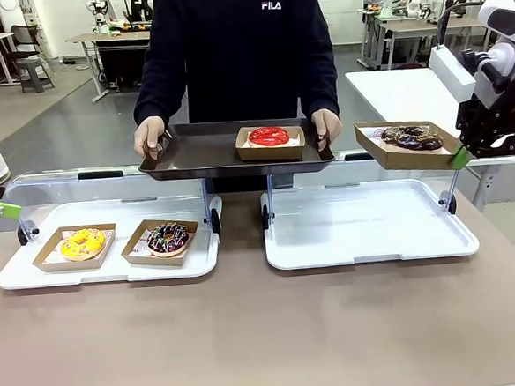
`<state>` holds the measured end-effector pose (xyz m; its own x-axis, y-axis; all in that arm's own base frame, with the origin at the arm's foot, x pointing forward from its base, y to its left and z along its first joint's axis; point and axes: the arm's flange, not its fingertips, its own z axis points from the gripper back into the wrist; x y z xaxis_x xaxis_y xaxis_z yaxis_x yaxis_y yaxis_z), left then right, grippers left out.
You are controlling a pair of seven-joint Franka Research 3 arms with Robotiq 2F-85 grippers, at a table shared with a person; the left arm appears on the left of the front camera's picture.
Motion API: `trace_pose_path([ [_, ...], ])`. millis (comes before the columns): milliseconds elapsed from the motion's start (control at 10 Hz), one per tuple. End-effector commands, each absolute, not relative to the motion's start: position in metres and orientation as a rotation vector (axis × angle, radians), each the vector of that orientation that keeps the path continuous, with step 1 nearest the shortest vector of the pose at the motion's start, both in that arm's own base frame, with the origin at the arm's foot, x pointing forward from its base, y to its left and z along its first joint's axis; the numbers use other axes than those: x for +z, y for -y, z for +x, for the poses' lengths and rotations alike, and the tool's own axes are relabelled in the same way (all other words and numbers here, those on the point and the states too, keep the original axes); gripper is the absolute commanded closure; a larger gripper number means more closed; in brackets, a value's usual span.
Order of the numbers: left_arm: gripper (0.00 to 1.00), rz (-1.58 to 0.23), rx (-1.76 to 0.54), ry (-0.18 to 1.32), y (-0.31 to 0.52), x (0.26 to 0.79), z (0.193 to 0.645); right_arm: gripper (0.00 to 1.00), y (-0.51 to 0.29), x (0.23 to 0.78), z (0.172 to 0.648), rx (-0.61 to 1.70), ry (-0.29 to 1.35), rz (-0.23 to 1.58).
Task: Provide the desired donut to the person.
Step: Place the picked Paper togo box onto the Handle tray extended by the person.
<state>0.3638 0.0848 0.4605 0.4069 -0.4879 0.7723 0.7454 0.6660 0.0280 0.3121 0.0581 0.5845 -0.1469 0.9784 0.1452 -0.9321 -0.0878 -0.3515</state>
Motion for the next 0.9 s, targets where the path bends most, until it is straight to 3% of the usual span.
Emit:
trace_pose_path([
  [0,0.00,-0.357,-0.812,0.860,-0.087,0.457,0.365,0.99,-0.058,0.584,0.312,1.669,0.416,-0.144],
  [300,0.00,-0.357,-0.812,0.860,-0.087,0.457,0.365,0.99,-0.197,0.650,0.360,1.630,0.275,-0.153],
  [400,0.00,-0.357,-0.812,0.860,-0.087,0.457,0.365,0.99,-0.247,0.663,0.378,1.587,0.305,-0.118],
  [800,0.00,-0.357,-0.812,0.860,-0.087,0.457,0.365,0.99,-0.405,0.641,0.434,1.394,0.402,-0.259],
])
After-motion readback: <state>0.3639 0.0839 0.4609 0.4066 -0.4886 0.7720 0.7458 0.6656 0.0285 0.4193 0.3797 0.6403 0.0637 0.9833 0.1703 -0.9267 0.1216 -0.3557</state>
